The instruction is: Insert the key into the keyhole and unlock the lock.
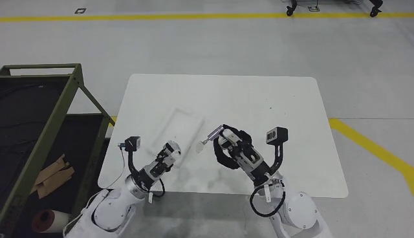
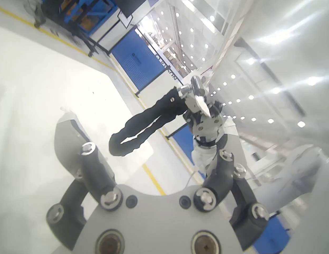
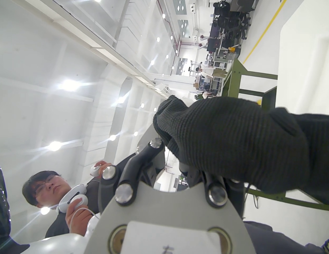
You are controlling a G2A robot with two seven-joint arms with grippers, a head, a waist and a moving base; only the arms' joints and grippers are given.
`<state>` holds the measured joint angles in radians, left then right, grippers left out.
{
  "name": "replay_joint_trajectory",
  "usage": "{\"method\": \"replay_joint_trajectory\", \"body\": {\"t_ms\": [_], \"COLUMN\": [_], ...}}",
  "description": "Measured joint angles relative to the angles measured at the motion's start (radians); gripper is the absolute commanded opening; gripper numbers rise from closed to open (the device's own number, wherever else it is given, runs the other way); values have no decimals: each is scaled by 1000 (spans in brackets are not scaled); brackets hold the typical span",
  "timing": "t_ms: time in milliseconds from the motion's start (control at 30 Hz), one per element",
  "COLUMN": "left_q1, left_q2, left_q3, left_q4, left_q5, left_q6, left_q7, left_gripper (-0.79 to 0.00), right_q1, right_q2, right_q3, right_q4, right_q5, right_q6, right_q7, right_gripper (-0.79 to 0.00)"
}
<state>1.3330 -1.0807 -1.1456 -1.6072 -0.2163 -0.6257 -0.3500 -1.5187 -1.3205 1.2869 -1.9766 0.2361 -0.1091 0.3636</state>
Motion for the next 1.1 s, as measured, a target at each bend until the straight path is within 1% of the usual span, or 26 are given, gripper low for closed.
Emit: {"method": "replay_joint_trajectory", "body": {"t_ms": [67,100,167,267,300,333,400,467,533,600,667,733,800,867,967,1000,1100], "left_q1": [-20,-25,-37,-55,-62,-71,-98,-128,-148,-164,-178,-190,-200,-206,-212,-214,-217], "left_q2": [3,4,1,-6,-9,-12,-19,-26,-33,-40,-47,-52,-58,-63,-68,-70,-73], "left_q3": [-15,-17,-12,10,19,29,53,70,83,94,103,110,117,124,130,131,132], "left_q4": [19,28,45,67,76,87,120,155,181,206,225,242,259,272,284,286,290], "left_q5": [-250,-332,-466,-564,-575,-584,-597,-586,-578,-584,-600,-605,-604,-600,-591,-588,-568], "left_q6": [55,73,106,147,160,177,233,264,264,258,260,261,257,253,257,259,261], "left_q7": [-147,-196,-280,-342,-349,-355,-365,-362,-362,-364,-373,-379,-385,-392,-398,-400,-401], "left_gripper": [0,0,0,0,-58,-148,-160,-169,-191,-188,-225,-243,-305,-326,-360,-394,-440], "right_q1": [7,10,16,27,31,37,56,78,92,101,106,110,115,120,125,126,127], "right_q2": [0,0,-1,-2,-2,-3,-7,-11,-13,-16,-18,-19,-21,-23,-25,-26,-26], "right_q3": [-10,-13,-19,-24,-27,-32,-50,-70,-86,-99,-107,-109,-111,-112,-114,-115,-117], "right_q4": [19,25,38,60,70,83,116,146,163,179,191,198,205,210,213,213,213], "right_q5": [-8,-11,-17,-42,-48,-54,-67,-76,-77,-76,-72,-67,-58,-52,-39,-38,-31], "right_q6": [-1,-1,3,4,8,16,40,57,61,59,59,63,68,73,82,83,86], "right_q7": [8,7,-3,-30,-42,-55,-80,-98,-106,-111,-115,-122,-131,-147,-162,-162,-155], "right_gripper": [-785,-785,-785,-785,-785,-785,-785,-785,-785,-785,-785,-785,-785,-785,-785,-785,-785]}}
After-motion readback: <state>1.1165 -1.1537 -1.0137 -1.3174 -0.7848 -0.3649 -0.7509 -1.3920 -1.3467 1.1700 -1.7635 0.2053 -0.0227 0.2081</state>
